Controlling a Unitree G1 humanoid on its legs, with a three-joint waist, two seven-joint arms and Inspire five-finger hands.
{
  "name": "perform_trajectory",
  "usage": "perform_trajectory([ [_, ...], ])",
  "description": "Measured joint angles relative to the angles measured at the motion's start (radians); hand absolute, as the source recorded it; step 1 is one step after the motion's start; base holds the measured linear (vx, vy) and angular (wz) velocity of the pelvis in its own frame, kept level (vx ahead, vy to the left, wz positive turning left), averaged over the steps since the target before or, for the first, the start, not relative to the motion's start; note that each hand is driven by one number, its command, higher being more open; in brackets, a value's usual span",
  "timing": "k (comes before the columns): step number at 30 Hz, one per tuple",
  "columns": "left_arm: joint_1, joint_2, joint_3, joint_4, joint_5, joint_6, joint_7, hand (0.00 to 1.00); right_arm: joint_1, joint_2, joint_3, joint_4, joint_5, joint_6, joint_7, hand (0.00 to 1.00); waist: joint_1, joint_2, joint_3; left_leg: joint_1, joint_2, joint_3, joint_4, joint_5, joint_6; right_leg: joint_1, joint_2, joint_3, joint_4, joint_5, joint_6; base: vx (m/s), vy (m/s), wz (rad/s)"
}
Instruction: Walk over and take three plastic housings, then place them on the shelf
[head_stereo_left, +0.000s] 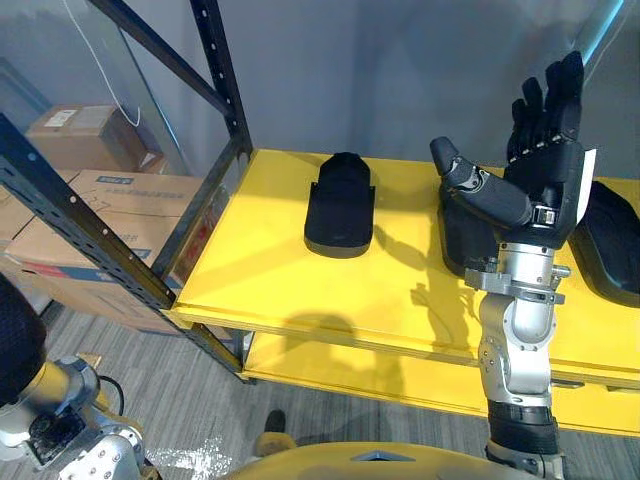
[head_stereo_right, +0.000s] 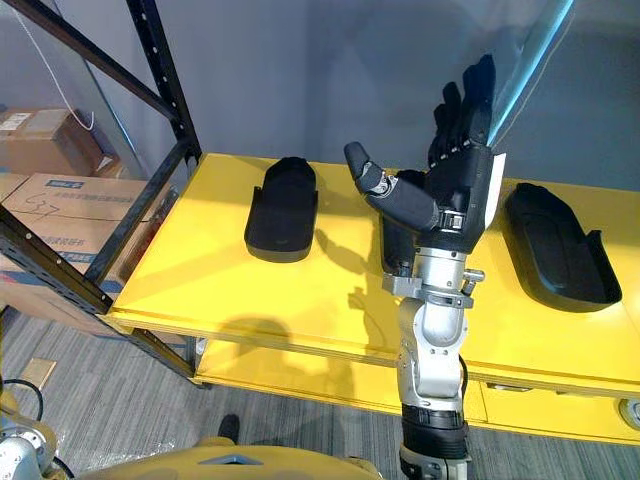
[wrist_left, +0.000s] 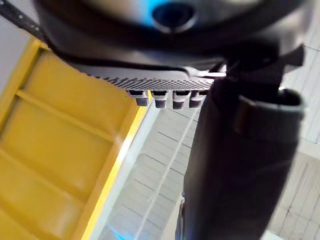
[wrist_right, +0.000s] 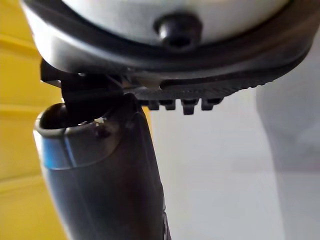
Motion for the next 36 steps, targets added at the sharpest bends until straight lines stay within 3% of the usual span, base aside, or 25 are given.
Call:
perform_trajectory([
  [4,0.040,-0.046,0.115,0.108,0.000,-0.046,0.161,1.00,0.000,0.000,-0.016,0.002,0.000,0.003,-0.015,1.00,0.015,0.006,-0.004,-0.005,-0.003,-0.010,0.000,0.003,-0.001,0.001,-0.001,-0.009,0.000,0.000,0.001,0.00,-0.009,0.08],
  [7,0.047,-0.086,0.205,0.309,0.072,-0.044,0.299,1.00,0.000,-0.007,-0.069,0.026,-0.005,0.003,-0.052,1.00,0.026,0.008,-0.006,-0.025,-0.013,-0.061,0.000,0.014,0.000,0.013,-0.006,-0.059,0.000,-0.006,0.004,-0.01,-0.022,0.46],
  [9,0.052,-0.090,0.289,0.443,0.102,-0.047,0.424,1.00,0.011,-0.008,-0.095,0.070,-0.007,0.003,-0.085,1.00,0.045,-0.006,-0.012,-0.040,-0.016,-0.085,0.000,0.018,-0.001,0.015,-0.005,-0.083,0.000,-0.010,0.006,-0.01,-0.018,0.29],
  [12,0.072,-0.092,0.342,0.510,0.105,-0.085,0.589,1.00,0.029,-0.007,-0.097,0.091,-0.042,0.013,-0.110,1.00,0.061,-0.017,-0.015,-0.047,-0.019,-0.096,0.000,0.018,0.000,0.016,-0.006,-0.095,0.000,-0.010,0.005,0.00,-0.016,0.15],
  [13,0.079,-0.092,0.366,0.527,0.138,-0.090,0.689,1.00,0.049,-0.007,-0.096,0.091,-0.045,0.016,-0.115,1.00,0.073,-0.020,-0.014,-0.049,-0.019,-0.099,0.000,0.018,0.001,0.017,-0.006,-0.098,0.001,-0.010,0.005,-0.01,-0.008,0.10],
  [15,0.085,-0.093,0.389,0.560,0.220,-0.090,0.784,1.00,0.062,-0.007,-0.093,0.092,-0.072,0.020,-0.120,1.00,0.074,-0.019,-0.013,-0.049,-0.019,-0.100,0.000,0.018,0.002,0.016,-0.006,-0.098,0.003,-0.010,0.005,0.00,-0.003,0.02],
  [16,0.089,-0.093,0.406,0.624,0.325,-0.085,0.877,1.00,0.083,-0.007,-0.092,0.092,-0.084,0.020,-0.123,1.00,0.073,-0.019,-0.013,-0.047,-0.018,-0.096,0.000,0.018,0.003,0.015,-0.006,-0.092,0.005,-0.010,0.004,-0.02,-0.002,-0.10],
  [18,0.092,-0.093,0.410,0.720,0.403,-0.062,0.950,1.00,0.093,-0.007,-0.092,0.107,-0.084,0.020,-0.137,1.00,0.071,-0.021,-0.009,-0.033,-0.013,-0.073,0.000,0.015,0.004,0.013,-0.006,-0.070,0.007,-0.009,0.004,-0.04,-0.001,-0.30],
  [22,0.090,-0.093,0.386,0.955,0.418,0.020,0.990,1.00,0.092,-0.022,-0.099,0.117,-0.120,0.019,-0.167,1.00,0.037,-0.033,-0.005,-0.013,-0.002,-0.008,-0.001,0.004,0.005,-0.012,0.000,0.008,0.006,-0.011,0.009,-0.03,0.006,-0.45],
  [29,0.052,-0.077,0.275,1.252,0.364,0.134,0.989,1.00,0.181,-0.048,-0.228,0.135,-0.172,0.029,-0.203,1.00,-0.042,-0.088,0.001,0.035,0.010,0.134,0.000,-0.024,0.003,-0.058,0.012,0.165,-0.011,0.018,0.010,0.02,0.015,-0.56],
  [36,0.038,-0.047,0.177,1.369,0.339,0.221,1.037,1.00,0.344,-0.035,-0.418,0.484,-0.189,0.063,-0.331,1.00,-0.099,-0.073,0.015,0.081,0.008,0.213,0.000,-0.046,-0.005,-0.068,0.013,0.237,-0.010,0.024,0.013,0.05,0.010,-0.33],
])
